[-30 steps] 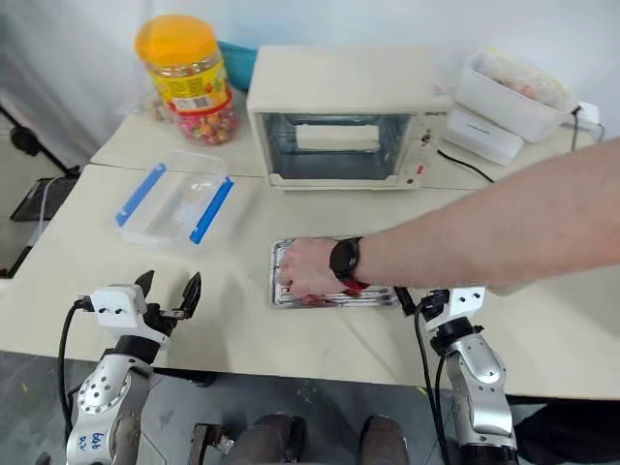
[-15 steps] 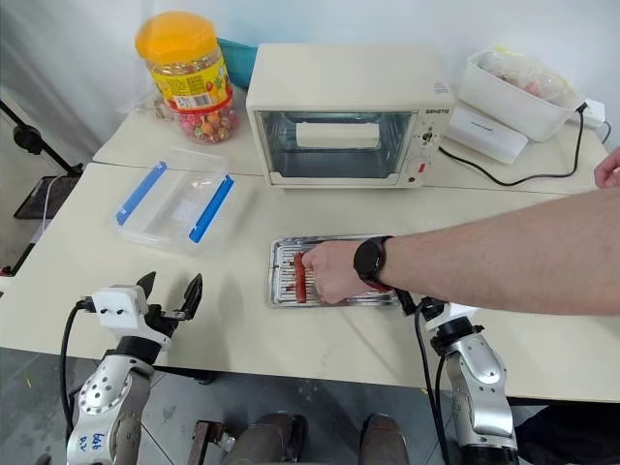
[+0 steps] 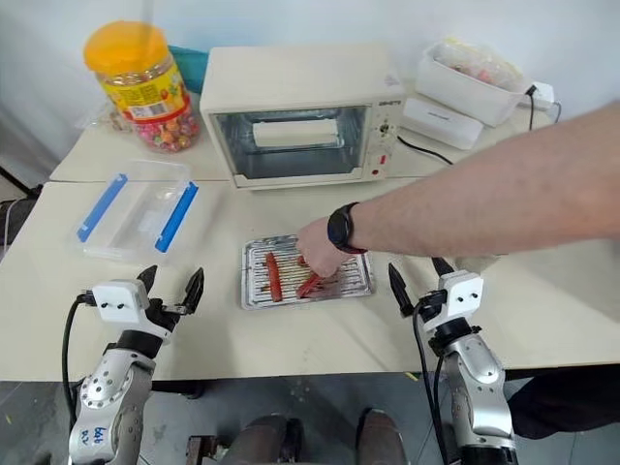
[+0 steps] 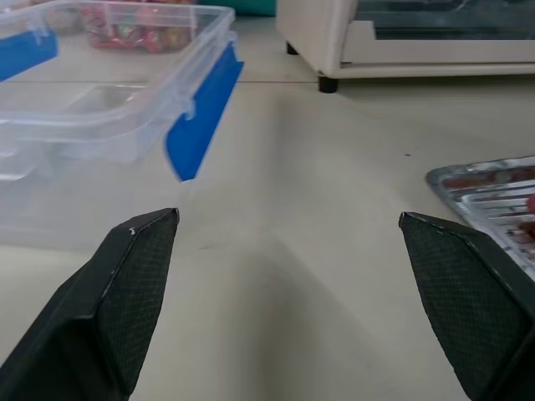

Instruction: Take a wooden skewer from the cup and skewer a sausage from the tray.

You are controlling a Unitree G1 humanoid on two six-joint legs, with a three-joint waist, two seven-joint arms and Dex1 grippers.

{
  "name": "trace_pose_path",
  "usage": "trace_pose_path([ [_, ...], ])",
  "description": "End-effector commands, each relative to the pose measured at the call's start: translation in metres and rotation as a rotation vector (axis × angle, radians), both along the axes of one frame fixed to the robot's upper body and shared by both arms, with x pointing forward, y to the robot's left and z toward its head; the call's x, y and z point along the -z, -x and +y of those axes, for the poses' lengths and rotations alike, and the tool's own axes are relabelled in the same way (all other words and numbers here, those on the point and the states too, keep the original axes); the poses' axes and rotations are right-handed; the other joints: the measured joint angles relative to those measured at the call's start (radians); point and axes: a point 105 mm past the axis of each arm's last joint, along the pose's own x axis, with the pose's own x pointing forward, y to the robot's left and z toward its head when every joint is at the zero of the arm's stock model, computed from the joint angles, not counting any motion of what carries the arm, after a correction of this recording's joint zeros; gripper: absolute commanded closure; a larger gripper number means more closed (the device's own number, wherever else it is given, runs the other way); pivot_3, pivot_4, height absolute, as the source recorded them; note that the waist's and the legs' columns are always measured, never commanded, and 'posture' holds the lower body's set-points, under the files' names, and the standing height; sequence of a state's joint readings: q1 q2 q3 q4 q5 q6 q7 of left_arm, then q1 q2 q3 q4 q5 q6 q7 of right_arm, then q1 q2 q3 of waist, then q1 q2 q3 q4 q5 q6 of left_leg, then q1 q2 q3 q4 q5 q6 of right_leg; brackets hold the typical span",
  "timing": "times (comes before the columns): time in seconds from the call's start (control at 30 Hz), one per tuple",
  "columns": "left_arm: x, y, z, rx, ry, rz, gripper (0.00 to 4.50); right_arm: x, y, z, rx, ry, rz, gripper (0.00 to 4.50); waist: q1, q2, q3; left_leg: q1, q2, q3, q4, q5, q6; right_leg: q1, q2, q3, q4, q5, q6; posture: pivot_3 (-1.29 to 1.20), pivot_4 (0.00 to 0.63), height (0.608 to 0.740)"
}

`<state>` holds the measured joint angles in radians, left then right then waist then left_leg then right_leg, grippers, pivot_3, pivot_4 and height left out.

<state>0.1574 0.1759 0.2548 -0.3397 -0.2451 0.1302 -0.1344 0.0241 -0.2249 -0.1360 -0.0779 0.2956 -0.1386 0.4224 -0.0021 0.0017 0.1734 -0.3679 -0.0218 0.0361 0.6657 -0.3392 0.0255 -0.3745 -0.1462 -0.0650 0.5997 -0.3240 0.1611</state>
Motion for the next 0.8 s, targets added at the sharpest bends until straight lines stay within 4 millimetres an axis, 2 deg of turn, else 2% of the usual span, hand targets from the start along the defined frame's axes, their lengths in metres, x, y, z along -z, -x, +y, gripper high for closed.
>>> trace_pose_path([
  [0.03,-0.006,0.002,0.002,-0.002,-0.022,-0.025,0.01,-0.011,0.003,0.000,-0.001,-0.002,-0.053,0.00,0.001,0.000,0.000,0.000,0.000,0.000,0.000,0.000,0.001,-0.001,-0.001,-0.001,0.001,0.000,0.000,0.00,0.150,0.740],
  [0.4,-0.002,0.014,-0.010,-0.012,-0.008,-0.005,0.01,-0.009,0.005,-0.014,-0.021,0.042,-0.022,0.00,0.002,0.000,0.000,-0.001,-0.001,0.000,0.002,-0.002,0.003,-0.001,-0.003,-0.002,0.002,0.000,-0.001,0.00,0.150,0.740],
  [0.5,-0.003,0.017,-0.015,-0.002,-0.026,-0.010,0.01,-0.016,0.008,-0.019,-0.006,0.041,-0.035,0.00,0.002,0.000,0.000,-0.001,0.000,0.000,0.002,-0.002,0.003,-0.001,-0.002,-0.002,0.002,0.000,-0.001,0.00,0.150,0.740],
  [0.7,-0.004,0.014,-0.010,-0.033,-0.023,-0.029,0.01,-0.012,0.018,-0.016,-0.023,0.060,-0.007,0.00,0.004,-0.001,0.000,-0.001,-0.001,0.000,0.003,-0.002,0.004,-0.001,-0.003,-0.002,0.002,0.000,-0.001,0.00,0.150,0.740],
  [0.8,-0.005,0.013,-0.009,-0.056,-0.017,-0.040,0.01,-0.018,0.018,-0.017,-0.034,0.067,-0.014,0.00,0.004,-0.001,0.000,-0.001,0.000,0.000,0.003,-0.003,0.004,-0.001,-0.003,-0.002,0.002,0.000,-0.001,0.00,0.150,0.740],
])
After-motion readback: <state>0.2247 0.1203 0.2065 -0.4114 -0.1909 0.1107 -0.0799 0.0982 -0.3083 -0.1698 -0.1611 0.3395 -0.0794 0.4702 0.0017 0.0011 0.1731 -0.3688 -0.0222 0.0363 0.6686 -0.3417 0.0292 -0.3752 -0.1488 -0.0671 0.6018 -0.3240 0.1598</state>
